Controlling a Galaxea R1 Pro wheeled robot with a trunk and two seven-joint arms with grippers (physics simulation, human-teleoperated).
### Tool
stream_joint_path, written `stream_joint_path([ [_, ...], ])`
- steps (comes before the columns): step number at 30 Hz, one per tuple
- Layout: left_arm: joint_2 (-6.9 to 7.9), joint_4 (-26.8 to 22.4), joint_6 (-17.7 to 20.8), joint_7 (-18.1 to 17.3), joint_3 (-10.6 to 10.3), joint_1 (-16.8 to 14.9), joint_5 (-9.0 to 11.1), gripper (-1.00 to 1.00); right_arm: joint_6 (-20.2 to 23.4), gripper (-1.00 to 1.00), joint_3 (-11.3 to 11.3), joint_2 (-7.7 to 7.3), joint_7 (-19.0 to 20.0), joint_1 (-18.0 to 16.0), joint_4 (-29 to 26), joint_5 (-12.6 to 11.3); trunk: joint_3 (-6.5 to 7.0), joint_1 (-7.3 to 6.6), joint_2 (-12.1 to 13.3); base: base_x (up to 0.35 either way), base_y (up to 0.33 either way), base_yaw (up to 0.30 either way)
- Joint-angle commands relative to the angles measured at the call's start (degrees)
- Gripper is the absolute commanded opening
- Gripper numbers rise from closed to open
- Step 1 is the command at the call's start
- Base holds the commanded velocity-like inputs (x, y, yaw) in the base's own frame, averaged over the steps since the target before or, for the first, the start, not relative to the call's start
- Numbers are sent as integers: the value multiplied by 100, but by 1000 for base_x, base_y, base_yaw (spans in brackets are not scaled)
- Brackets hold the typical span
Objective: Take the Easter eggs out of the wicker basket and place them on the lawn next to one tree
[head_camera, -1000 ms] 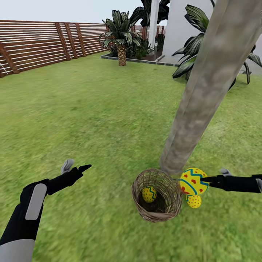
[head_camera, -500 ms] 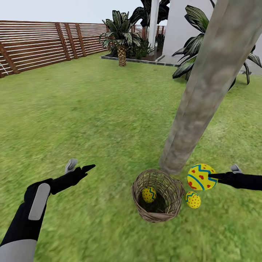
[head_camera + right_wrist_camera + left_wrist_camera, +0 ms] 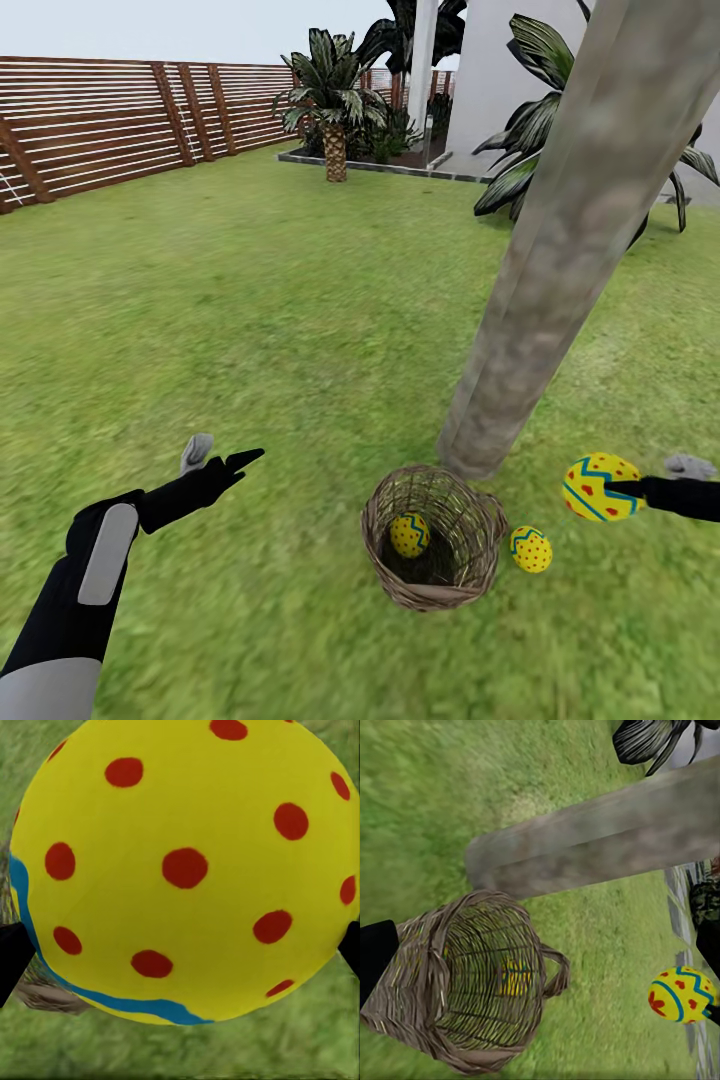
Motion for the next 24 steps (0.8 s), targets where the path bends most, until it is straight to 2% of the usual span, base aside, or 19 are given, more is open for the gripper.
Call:
stream_joint_path([
  [1, 2, 2, 31, -35, 10, -4, -22, 100, 34, -100, -8, 8, -38, -4, 2, 92, -4, 0, -2, 0, 0, 0],
  [3, 4, 4, 32, -36, 10, -4, -22, 100, 7, -100, -8, 36, -240, -4, 35, 232, -4, 0, -2, 0, 0, 0],
  [5, 5, 4, 33, -35, 10, -4, -22, 100, -191, -100, -10, 65, -878, -4, 258, 291, -4, 0, -2, 0, 0, 0],
  [6, 4, 1, 32, -34, 7, -4, -22, 100, -473, -100, -9, 88, -1189, -4, 379, 289, -4, 0, -2, 0, 0, 0],
  [7, 1, -2, 33, -36, 4, -4, -22, 100, -957, -100, -8, 190, -1552, -4, 545, 283, -4, 0, -2, 0, 0, 0],
  [8, 1, -3, 32, -37, 3, -4, -22, 100, -1192, -100, -8, 257, -1717, -4, 631, 282, -4, 0, -2, 0, 0, 0],
  [11, -3, -18, 38, -51, -4, -4, -19, 100, -2417, -100, -5, 692, -2671, -4, 1093, 295, -4, 0, -2, 0, 0, 0],
  [13, -3, -98, 39, -225, 0, -4, -20, 100, -3328, -100, 9, 940, -3315, -4, 1422, 302, -4, 0, -2, 0, 0, 0],
  [15, -3, -128, 39, -412, 1, -4, -21, 100, -3996, -100, 32, 1176, -3690, -4, 1718, 315, -4, 0, -2, 0, 0, 0],
  [18, -7, -135, 39, -473, -2, -4, -22, 100, -4456, -100, 44, 1454, -4005, -4, 1835, 405, -4, 0, -2, 0, -18, 0],
  [20, -8, -135, 39, -477, -126, -4, -22, 100, -4514, -100, 44, 1511, -4257, -4, 1824, 622, -4, 0, -2, 0, -230, 0],
  [22, -4, -136, 39, -478, -331, -4, -22, 100, -4536, -100, 45, 1542, -4332, -3, 1835, 696, -4, 0, -2, 0, -292, 0],
  [24, -3, -136, 39, -478, -384, -4, -22, 100, -4615, -100, 38, 1565, -4364, -4, 1852, 722, -4, 0, -2, 0, -308, 0],
])
